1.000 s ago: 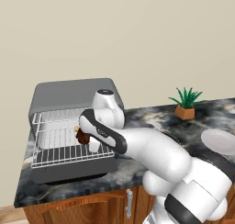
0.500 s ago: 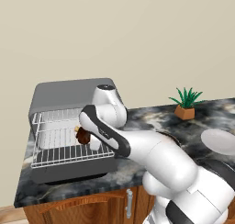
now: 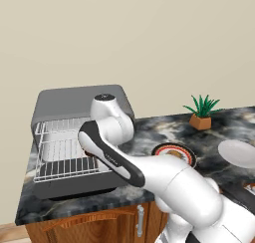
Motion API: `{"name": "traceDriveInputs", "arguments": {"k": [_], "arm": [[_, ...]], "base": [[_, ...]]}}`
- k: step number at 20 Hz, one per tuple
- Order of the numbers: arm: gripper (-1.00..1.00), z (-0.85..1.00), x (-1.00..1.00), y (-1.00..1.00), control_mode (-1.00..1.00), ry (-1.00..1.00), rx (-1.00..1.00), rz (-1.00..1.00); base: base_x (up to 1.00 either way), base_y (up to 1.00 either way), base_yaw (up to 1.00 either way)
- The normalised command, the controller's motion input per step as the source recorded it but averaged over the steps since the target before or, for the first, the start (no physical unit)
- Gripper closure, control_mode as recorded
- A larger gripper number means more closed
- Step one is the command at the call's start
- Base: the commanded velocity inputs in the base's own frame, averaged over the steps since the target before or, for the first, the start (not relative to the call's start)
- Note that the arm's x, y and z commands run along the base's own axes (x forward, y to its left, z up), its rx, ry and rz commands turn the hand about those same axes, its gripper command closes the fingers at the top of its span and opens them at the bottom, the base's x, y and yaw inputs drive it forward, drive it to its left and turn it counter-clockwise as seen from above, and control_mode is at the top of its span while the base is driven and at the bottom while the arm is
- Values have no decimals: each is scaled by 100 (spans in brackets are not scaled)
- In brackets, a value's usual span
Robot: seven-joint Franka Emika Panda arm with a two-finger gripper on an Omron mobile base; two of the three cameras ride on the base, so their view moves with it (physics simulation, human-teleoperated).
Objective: Open the toaster oven door. Place the bread on the top rack in the toaster oven and place the steak on the bottom rack.
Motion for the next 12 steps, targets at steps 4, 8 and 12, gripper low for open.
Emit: {"name": "traceDriveInputs", "arguments": {"k": [4,8,12], "arm": [[-100,6,-25,13,-100,-12,-8,66],[-100,0,-2,9,-100,-8,-8,79],[-100,0,3,0,-100,-2,-5,81]], "base": [[0,0,0],[0,0,0],[0,0,0]]}}
